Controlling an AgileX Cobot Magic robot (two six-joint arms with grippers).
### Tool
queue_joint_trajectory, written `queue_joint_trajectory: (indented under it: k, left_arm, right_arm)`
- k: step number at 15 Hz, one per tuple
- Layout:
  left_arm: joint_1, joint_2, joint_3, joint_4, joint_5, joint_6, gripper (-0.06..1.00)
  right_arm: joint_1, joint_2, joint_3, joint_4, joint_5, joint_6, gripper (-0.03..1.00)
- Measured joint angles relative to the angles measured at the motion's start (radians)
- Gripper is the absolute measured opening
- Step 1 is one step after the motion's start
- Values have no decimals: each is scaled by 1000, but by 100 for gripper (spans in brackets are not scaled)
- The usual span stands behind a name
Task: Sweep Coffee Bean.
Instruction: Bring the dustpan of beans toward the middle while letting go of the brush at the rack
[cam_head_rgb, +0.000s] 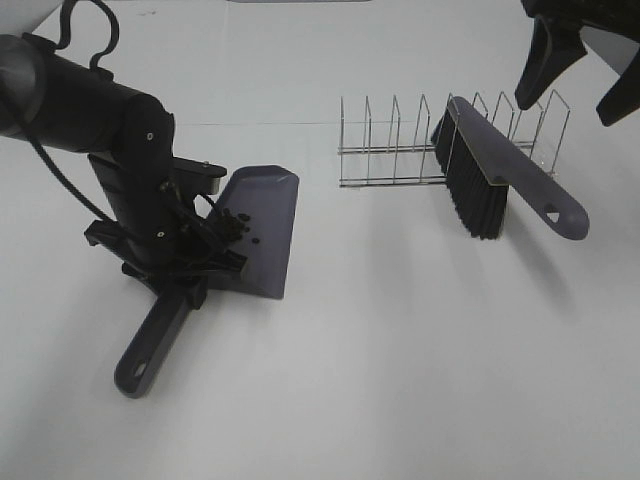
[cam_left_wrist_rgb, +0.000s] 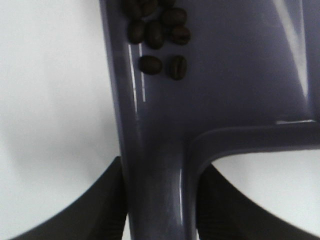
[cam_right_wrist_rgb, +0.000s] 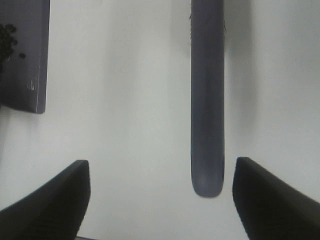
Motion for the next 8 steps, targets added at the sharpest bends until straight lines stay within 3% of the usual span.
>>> queue_joint_trajectory:
  k: [6, 8]
  left_arm:
    - [0, 31, -58, -41, 23, 1, 35]
    - [0, 31, -60, -60, 28, 1, 54]
  right_arm:
    - [0, -322, 259, -14, 3, 0, 70]
    - [0, -402, 285, -15, 3, 1, 70]
